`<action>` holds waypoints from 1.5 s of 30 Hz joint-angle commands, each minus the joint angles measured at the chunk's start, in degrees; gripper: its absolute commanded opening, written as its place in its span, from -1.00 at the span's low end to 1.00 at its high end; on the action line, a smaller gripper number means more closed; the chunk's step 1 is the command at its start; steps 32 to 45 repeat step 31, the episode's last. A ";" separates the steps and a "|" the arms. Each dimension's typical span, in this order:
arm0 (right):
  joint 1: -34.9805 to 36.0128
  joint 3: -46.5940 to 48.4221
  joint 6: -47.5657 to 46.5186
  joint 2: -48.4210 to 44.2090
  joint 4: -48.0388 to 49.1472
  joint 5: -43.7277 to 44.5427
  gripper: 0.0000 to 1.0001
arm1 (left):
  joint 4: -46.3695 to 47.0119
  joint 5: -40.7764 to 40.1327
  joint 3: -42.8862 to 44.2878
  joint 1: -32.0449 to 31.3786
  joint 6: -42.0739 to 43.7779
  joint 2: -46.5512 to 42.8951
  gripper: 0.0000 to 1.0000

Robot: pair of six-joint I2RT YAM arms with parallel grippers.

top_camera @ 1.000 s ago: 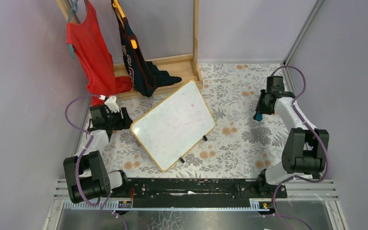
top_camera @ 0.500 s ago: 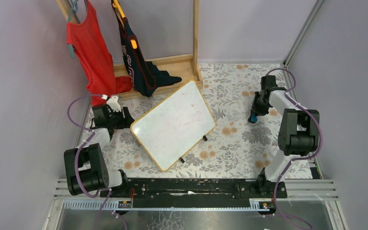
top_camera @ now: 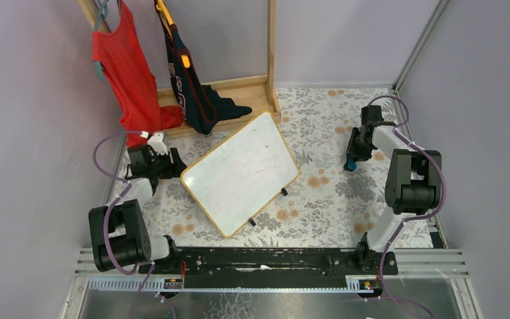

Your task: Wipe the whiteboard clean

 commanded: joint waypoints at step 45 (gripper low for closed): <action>0.08 -27.74 6.68 -37.88 25.16 7.52 0.99 | 1.09 5.67 3.23 -0.39 -0.41 -1.61 0.23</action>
